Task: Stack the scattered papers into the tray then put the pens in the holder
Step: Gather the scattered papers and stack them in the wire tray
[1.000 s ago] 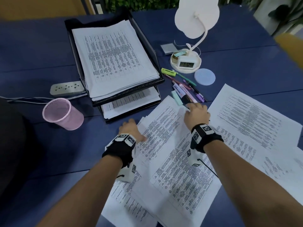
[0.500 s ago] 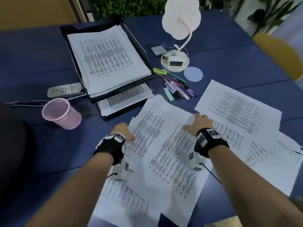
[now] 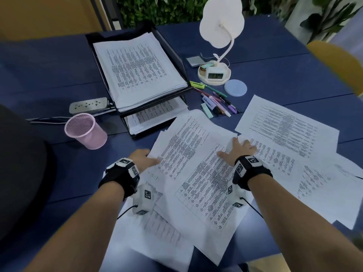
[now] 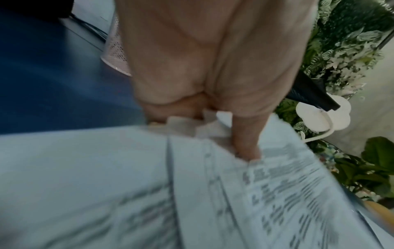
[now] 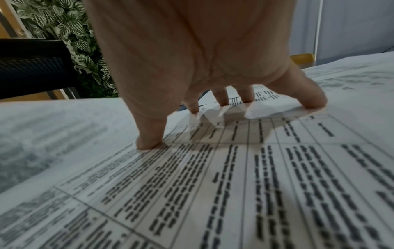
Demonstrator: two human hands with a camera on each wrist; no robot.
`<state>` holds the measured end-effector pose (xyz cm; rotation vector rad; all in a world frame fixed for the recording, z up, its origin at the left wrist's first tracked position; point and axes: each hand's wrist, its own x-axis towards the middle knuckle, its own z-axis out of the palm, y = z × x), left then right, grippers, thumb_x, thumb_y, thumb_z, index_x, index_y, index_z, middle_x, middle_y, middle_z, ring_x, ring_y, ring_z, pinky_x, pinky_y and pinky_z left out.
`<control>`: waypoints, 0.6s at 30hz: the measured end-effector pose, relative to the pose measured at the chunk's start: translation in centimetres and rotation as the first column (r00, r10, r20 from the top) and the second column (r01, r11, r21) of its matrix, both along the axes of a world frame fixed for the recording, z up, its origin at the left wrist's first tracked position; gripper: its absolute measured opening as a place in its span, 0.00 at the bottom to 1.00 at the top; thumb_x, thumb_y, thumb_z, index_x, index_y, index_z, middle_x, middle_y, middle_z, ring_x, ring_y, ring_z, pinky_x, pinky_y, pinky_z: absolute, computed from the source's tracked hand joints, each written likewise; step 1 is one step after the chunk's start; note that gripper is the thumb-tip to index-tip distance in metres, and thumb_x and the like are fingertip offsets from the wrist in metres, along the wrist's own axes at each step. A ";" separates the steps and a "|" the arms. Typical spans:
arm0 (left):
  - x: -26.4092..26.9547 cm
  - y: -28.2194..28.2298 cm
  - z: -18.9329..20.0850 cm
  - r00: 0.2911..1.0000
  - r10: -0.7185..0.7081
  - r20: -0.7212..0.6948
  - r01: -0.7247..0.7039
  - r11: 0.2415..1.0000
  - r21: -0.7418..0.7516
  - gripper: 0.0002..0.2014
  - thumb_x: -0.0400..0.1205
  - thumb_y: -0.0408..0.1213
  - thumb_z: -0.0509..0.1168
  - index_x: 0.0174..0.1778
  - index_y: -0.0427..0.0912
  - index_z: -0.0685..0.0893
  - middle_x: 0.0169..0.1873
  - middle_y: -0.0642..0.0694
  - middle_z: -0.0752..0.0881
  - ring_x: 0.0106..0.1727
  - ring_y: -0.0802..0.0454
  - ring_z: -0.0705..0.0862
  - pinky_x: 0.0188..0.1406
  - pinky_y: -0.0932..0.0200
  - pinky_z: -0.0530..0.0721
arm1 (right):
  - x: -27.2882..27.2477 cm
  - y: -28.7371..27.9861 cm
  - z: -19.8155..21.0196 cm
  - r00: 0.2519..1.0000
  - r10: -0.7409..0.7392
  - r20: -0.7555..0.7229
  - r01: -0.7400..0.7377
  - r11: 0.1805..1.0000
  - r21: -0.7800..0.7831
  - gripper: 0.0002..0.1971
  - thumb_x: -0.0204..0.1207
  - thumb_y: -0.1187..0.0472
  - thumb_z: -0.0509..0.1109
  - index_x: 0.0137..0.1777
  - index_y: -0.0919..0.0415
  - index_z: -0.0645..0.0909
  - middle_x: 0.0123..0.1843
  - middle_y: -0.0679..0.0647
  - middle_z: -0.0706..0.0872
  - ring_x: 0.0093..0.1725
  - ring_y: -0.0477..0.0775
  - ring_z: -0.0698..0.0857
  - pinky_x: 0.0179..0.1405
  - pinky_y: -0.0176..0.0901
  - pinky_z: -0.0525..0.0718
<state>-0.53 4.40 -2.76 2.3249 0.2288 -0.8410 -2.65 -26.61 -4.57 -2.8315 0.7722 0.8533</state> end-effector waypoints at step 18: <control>2.4 0.1 8.8 0.729 0.249 0.638 0.077 0.895 -0.439 0.03 0.82 0.39 0.66 0.50 0.46 0.81 0.41 0.54 0.85 0.41 0.57 0.85 0.38 0.54 0.87 | 0.4 0.0 1.9 0.987 -0.077 0.142 0.055 0.986 0.158 0.56 0.61 0.28 0.72 0.82 0.57 0.54 0.80 0.64 0.60 0.79 0.69 0.60 0.76 0.64 0.64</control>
